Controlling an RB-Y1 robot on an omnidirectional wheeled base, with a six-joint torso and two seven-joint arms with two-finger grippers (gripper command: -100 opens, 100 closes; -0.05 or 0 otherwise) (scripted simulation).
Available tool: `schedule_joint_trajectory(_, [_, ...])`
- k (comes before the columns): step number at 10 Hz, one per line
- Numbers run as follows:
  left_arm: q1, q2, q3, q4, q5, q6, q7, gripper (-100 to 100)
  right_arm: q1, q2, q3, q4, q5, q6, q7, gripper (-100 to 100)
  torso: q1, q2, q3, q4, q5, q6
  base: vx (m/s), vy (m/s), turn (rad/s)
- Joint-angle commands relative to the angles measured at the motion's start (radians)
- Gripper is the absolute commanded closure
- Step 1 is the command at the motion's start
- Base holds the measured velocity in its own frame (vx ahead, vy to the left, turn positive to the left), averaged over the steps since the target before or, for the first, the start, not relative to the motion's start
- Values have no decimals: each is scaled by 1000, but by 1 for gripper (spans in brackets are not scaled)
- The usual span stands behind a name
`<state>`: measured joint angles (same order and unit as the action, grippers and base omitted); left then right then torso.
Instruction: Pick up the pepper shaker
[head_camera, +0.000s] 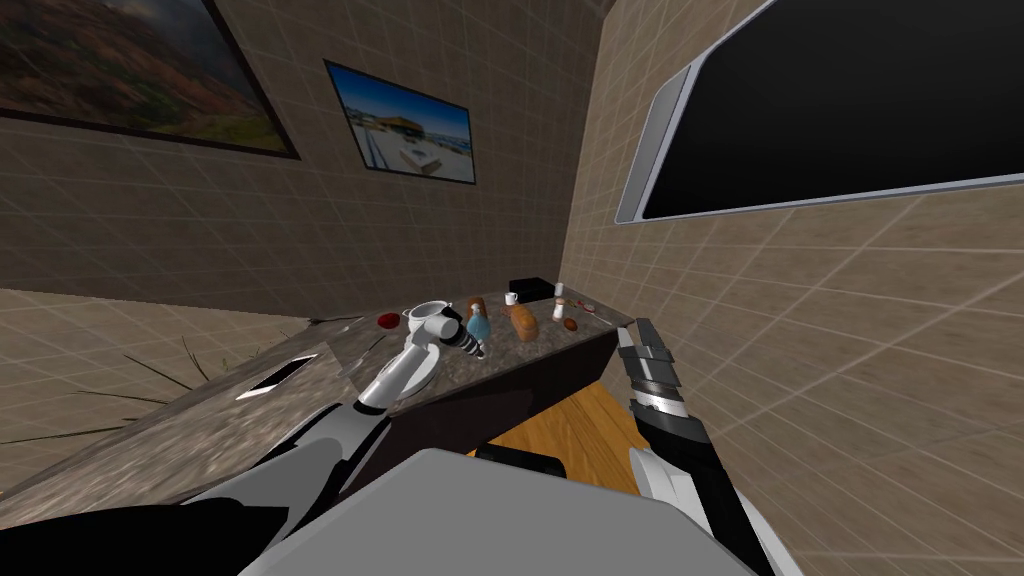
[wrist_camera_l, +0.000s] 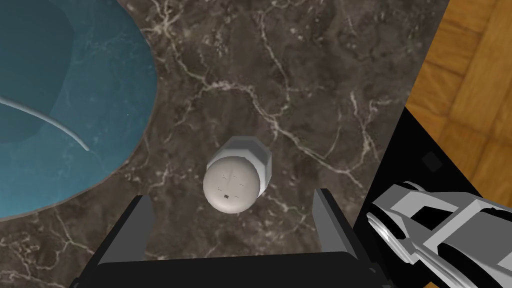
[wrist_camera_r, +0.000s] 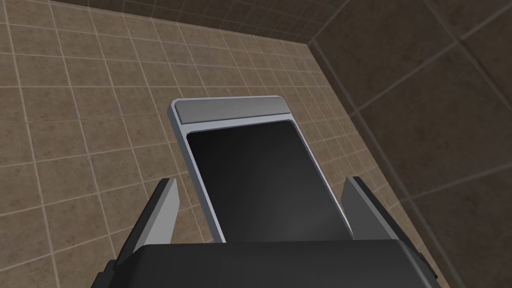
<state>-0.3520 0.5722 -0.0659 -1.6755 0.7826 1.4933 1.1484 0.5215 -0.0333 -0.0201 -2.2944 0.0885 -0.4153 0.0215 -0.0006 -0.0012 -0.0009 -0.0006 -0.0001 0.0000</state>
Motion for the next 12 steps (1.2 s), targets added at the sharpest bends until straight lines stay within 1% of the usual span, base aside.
schedule_joint_trajectory(1, [5,-13,-2,29,-13,-30,-22,-100,0,0,0,0,0,0,0,0,0,0,0,0,0,0,12,-21,-18])
schedule_joint_trajectory(2, [9,-21,-2,48,-20,-46,-35,-100,0,0,0,0,0,0,0,0,0,0,0,0,0,0,11,-23,-21])
schedule_joint_trajectory(3, [4,-16,-2,42,-15,-35,-28,-100,0,0,0,0,0,0,0,0,0,0,0,0,0,0,4,-11,-3])
schedule_joint_trajectory(4, [4,-17,-2,44,-16,-39,-31,100,0,0,0,0,0,0,0,0,0,0,0,0,0,0,0,0,0])
schedule_joint_trajectory(8, [4,-17,-2,44,-15,-39,-31,100,0,0,0,0,0,0,0,0,1,0,0,0,0,0,0,0,0])
schedule_joint_trajectory(9, [4,-17,-2,44,-15,-39,-31,0,0,0,0,0,0,0,0,0,2,0,0,0,0,0,0,0,0])
schedule_joint_trajectory(10, [2,-5,-2,11,-5,-13,-9,100,0,0,0,0,0,0,0,0,2,0,0,0,0,0,-10,13,22])
schedule_joint_trajectory(11, [-2,3,-1,-7,3,4,4,100,0,0,0,0,0,0,0,0,2,1,1,1,0,0,-15,26,31])
schedule_joint_trajectory(12, [2,-1,0,0,-1,-6,-5,100,0,0,0,0,0,0,0,0,3,2,1,1,0,-1,-6,13,4])
